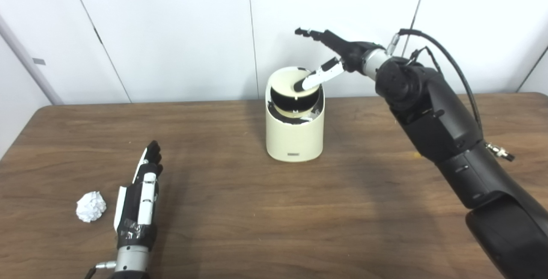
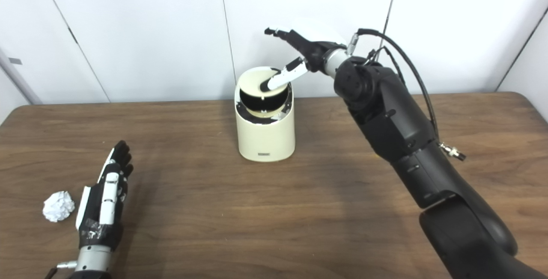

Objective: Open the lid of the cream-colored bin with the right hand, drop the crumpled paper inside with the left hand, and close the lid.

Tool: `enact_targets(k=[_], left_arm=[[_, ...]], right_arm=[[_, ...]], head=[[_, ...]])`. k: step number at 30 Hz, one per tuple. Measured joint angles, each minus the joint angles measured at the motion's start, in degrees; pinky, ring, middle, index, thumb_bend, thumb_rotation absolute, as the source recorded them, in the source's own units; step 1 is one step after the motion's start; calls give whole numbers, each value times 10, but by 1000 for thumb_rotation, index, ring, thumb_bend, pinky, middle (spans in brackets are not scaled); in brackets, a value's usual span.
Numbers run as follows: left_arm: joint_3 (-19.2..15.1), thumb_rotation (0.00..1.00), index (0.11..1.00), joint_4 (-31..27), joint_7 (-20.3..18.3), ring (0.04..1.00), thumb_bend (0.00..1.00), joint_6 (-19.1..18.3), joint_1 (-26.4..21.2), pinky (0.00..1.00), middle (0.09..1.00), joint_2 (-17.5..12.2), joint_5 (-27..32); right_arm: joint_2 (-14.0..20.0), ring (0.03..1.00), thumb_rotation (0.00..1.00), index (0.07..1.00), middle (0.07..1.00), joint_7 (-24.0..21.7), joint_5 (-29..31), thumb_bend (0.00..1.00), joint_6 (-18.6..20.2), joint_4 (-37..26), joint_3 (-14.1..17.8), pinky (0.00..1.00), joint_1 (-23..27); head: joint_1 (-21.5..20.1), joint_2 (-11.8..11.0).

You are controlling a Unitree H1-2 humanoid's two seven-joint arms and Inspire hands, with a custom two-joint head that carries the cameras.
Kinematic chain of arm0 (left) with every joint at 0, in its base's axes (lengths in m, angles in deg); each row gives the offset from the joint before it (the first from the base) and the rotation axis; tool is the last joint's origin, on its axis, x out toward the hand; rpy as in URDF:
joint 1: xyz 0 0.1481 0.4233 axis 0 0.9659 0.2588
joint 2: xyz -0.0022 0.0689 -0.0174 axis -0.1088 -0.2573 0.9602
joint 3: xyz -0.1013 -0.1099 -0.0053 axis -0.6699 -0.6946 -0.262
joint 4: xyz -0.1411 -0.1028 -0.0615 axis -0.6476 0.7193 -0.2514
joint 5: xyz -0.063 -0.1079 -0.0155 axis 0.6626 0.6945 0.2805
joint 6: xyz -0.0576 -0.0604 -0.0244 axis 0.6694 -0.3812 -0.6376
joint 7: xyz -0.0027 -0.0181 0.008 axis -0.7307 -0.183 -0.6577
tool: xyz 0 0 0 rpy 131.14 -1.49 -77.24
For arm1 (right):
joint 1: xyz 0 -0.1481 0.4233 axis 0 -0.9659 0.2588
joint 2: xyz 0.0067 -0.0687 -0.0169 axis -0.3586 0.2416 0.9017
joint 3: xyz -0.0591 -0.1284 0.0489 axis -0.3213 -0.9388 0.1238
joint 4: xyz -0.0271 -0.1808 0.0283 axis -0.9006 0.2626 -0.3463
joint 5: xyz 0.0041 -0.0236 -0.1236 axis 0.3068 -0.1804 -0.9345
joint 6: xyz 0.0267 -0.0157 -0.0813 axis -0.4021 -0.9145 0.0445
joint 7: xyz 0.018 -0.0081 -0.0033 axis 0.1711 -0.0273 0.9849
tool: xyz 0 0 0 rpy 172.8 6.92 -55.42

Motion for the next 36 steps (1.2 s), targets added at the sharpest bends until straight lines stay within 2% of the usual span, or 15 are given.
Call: enact_targets(k=[6,10,13,16,23,26,31,33,34,36], left_arm=[[-1,895,987,1,-2,1000,383,1,0,1000,989,0,5],[-2,898,981,2,-2,1000,385,1,-1,1000,986,0,7],[-2,895,985,3,-2,1000,387,1,-1,1000,987,0,6],[-2,889,981,4,-2,1000,384,1,-1,1000,983,0,6],[-3,896,986,4,-6,1000,383,1,-2,1000,989,-1,11],[-3,891,983,4,-6,1000,389,1,-2,1000,988,-1,11],[-3,886,988,5,-7,1000,371,1,-2,1000,991,-1,15],[-3,887,991,5,-8,1000,365,1,-2,1000,995,-2,15],[-3,886,994,5,-8,1000,359,1,-2,1000,998,-2,15],[-3,880,995,5,-10,1000,354,1,-2,1000,999,-2,18]], right_arm=[[16,895,492,918,923,-1,7,840,24,-30,25,784,-20],[30,897,532,918,923,-5,15,806,33,-55,36,796,-39],[40,828,559,910,906,-5,19,810,33,-66,49,676,-54],[50,858,595,913,920,-5,27,802,34,-73,58,737,-69],[65,852,654,912,915,-5,40,802,36,-104,74,740,-89],[69,850,661,909,917,-5,44,786,41,-124,79,710,-102],[69,886,684,910,914,-4,66,737,45,-145,96,810,-151],[69,924,737,915,927,-4,69,728,57,-151,98,915,-169],[69,921,747,908,921,-3,71,709,60,-152,100,915,-177],[68,874,758,895,899,3,77,667,61,-164,109,816,-193]], head=[[-1,1],[-2,2],[-2,1],[-3,2],[-5,4],[-5,4],[-7,6],[-8,8],[-8,8],[-9,8]])
